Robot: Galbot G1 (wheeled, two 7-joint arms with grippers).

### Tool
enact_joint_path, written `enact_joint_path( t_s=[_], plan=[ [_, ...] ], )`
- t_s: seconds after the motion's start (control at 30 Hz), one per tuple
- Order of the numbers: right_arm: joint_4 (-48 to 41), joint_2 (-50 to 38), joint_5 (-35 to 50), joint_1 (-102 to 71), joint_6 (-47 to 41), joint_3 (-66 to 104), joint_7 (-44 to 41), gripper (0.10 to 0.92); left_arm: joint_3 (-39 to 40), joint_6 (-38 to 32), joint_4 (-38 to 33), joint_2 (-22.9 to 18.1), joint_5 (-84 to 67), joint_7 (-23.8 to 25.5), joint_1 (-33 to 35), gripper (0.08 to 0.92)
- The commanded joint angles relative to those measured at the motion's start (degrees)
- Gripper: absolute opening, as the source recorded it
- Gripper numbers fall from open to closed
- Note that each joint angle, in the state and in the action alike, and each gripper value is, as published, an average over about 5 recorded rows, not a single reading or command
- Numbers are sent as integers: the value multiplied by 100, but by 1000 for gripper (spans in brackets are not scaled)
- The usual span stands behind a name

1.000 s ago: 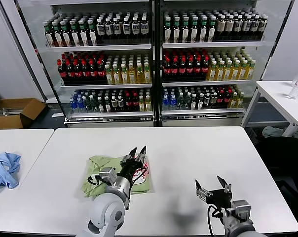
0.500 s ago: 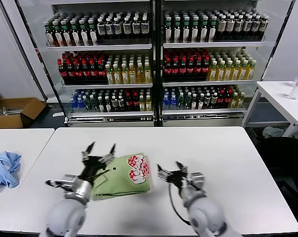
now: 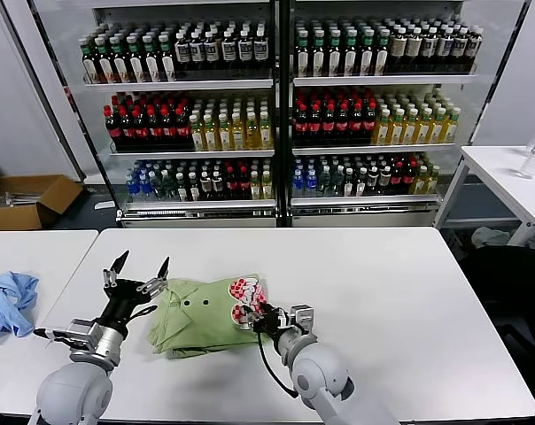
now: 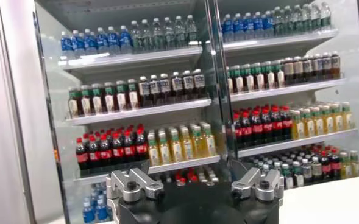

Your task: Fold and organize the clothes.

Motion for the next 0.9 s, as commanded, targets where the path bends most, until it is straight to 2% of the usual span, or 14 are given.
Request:
enact_joint_path(
  t_s=[0.03, 0.2, 0.43, 0.63, 0.8, 0.9],
  plan=[
    [-324, 147, 287, 161, -1, -283, 218, 455, -269, -158, 78, 141, 99, 139, 129, 823],
    [23, 47, -6, 65, 13, 13, 35, 317, -258, -179, 137, 121, 99, 154, 103, 823],
    [1294, -769, -291, -245, 11, 865, -195, 131, -277, -238, 252, 130, 100, 152, 64, 823],
    [1953, -1477, -477, -995, 0, 1547, -285, 116, -169, -580, 384, 103, 217, 226, -20, 823],
    [2184, -1579, -1454, -1469, 31, 1714, -408, 117, 7, -1008, 501, 20, 568, 348, -71, 823],
    [2224, -1451, -1883, -1526, 99, 1726, -466, 152, 73, -1054, 495, -32, 652, 358, -98, 822]
  ],
)
